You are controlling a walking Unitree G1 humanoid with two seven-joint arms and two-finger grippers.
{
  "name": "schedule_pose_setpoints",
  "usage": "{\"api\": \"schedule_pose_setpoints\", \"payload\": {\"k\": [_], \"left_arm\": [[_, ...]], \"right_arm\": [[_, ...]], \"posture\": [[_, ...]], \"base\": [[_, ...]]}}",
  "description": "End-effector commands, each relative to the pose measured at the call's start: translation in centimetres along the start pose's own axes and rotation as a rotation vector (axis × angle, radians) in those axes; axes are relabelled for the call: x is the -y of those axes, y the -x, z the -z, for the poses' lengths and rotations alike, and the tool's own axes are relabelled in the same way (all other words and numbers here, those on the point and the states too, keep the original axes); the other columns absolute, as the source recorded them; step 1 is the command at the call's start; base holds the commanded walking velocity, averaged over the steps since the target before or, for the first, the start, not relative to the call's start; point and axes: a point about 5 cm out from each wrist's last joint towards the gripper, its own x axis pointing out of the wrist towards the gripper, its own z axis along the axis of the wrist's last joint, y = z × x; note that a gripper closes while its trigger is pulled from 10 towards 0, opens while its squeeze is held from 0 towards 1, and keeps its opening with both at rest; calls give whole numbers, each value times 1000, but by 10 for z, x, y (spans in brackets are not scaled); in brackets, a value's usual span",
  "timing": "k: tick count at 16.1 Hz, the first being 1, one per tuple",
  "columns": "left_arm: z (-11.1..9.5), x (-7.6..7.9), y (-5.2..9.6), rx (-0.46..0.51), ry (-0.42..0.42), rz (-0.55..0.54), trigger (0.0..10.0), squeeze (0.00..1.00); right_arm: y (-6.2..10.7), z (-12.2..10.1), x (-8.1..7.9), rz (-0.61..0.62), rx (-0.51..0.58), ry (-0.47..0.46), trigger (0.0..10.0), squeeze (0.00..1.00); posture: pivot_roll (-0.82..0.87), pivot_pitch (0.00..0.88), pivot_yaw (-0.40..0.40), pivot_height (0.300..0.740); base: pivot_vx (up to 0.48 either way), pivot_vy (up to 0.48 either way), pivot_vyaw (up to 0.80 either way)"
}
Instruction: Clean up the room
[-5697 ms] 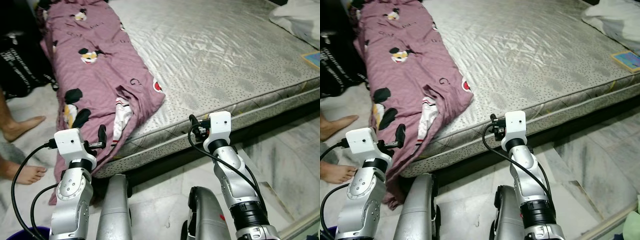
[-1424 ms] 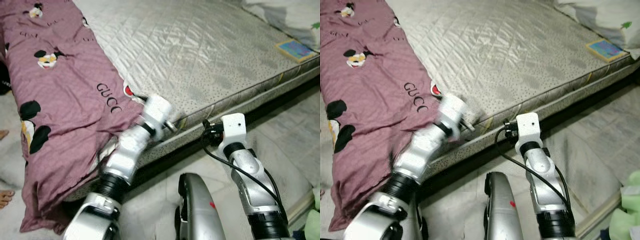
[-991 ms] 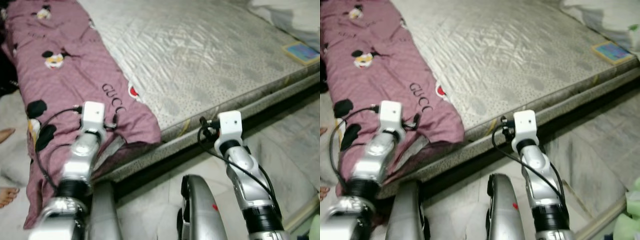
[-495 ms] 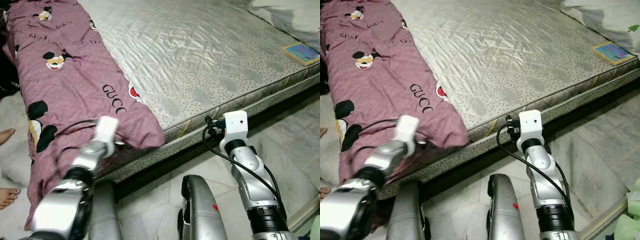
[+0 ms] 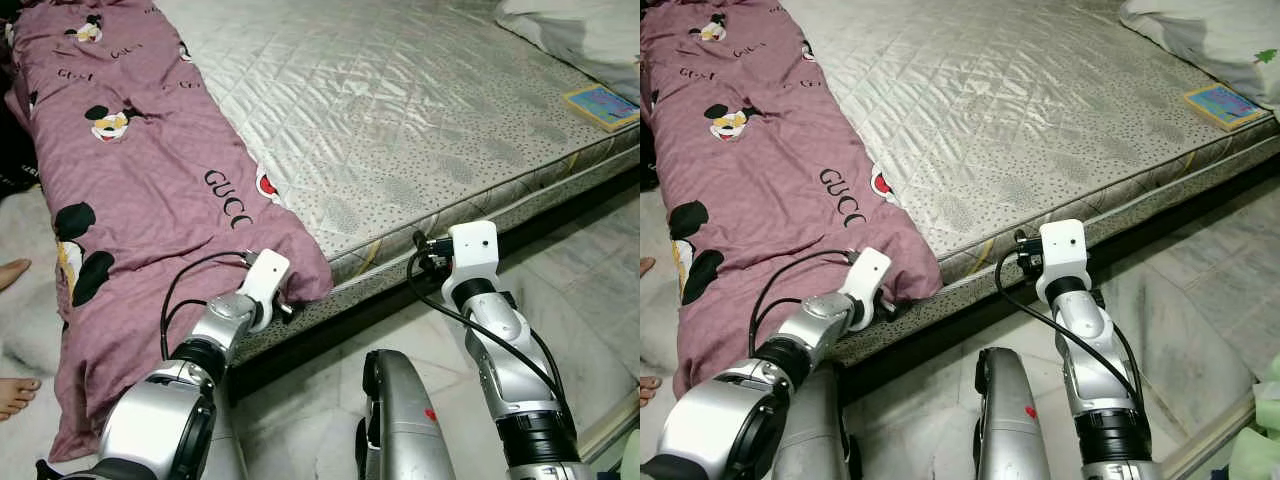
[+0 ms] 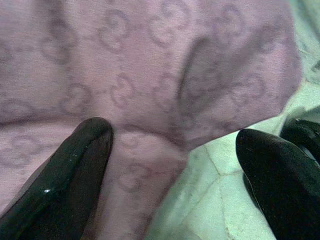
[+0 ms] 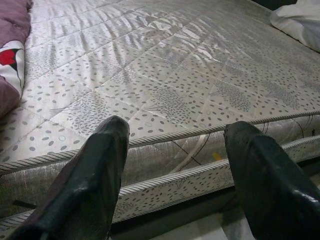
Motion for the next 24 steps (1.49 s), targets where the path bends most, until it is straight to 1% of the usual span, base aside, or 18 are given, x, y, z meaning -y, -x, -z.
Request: {"api": "schedule_pose_setpoints", "payload": {"k": [1, 3, 4, 5, 7, 9, 10, 11, 12, 13, 14, 15, 16, 18, 19, 20, 24], "left_arm": [[5, 8, -2, -16, 24, 49, 10000, 0], [4, 9, -3, -14, -6, 40, 10000, 0], [-5, 9, -3, 27, 8, 43, 10000, 0], [-13, 10, -3, 61, -33, 49, 10000, 0], [-31, 12, -2, 154, -63, 61, 10000, 0], [-42, 15, 0, 215, -116, 85, 10000, 0], [-44, 15, 1, 226, -122, 88, 10000, 0], [-56, 11, 4, 294, -108, 57, 10000, 0], [-60, 9, 5, 315, -90, 42, 10000, 0], [-56, 0, 5, 299, -53, 11, 10000, 0], [-50, -3, 5, 271, -26, 22, 10000, 0], [-45, -5, 5, 258, -9, 25, 8980, 0], [-35, -9, 5, 225, 24, 8, 0, 0], [-22, -12, 5, 170, 48, -3, 0, 0], [-15, -17, 6, 133, 50, -28, 0, 0], [-15, -22, 8, 121, 49, -52, 0, 0], [-24, -30, 10, 138, 45, -80, 0, 0]], "right_arm": [[0, 3, 2, 16, -10, -4, 10000, 0], [0, 3, 2, 20, -9, -3, 10000, 0], [-1, 3, 2, 22, -7, -2, 10000, 0], [-1, 2, 2, 25, -3, -4, 10000, 0], [-2, 3, 1, 26, -3, -7, 10000, 0], [-4, 2, -3, 20, 0, -12, 10000, 0], [-4, 2, -4, 19, 1, -13, 10000, 0], [-5, 2, -5, 14, 4, -17, 10000, 0], [-5, 2, -5, 15, 4, -17, 10000, 0], [-6, 1, -5, 16, 6, -17, 10000, 0], [-6, 1, -5, 17, 7, -17, 10000, 0], [-6, 1, -5, 18, 8, -18, 10000, 0], [-5, 1, -4, 22, 8, -19, 10000, 0], [-4, 1, -4, 26, 8, -19, 10000, 0], [-2, 1, -3, 30, 9, -20, 10000, 0], [-1, 1, -2, 33, 9, -18, 10000, 0], [6, 3, 3, 44, 4, -11, 10000, 0]], "posture": [[-94, 65, 14, 561], [-95, 64, 14, 561], [-94, 63, 15, 561], [-94, 63, 15, 561], [-80, 61, 17, 561], [-80, 61, 17, 561], [-68, 62, 14, 561], [-65, 61, 14, 561], [-65, 61, 14, 561], [-70, 60, 17, 561], [-73, 61, 19, 561], [-78, 63, 23, 561], [-83, 65, 26, 561], [-91, 67, 30, 561], [-97, 69, 32, 561], [-110, 74, 34, 561], [-129, 102, 33, 561]], "base": [[0, 0, 0], [0, 0, 0], [0, 0, 0], [0, 0, 0], [0, 0, 0], [0, 0, 0], [0, 0, 0], [0, 0, 0], [0, 0, 0], [0, 0, 0], [0, 0, 0], [0, 0, 0], [0, 0, 0], [0, 0, 0], [0, 0, 0], [0, 0, 0], [0, 0, 0]]}}
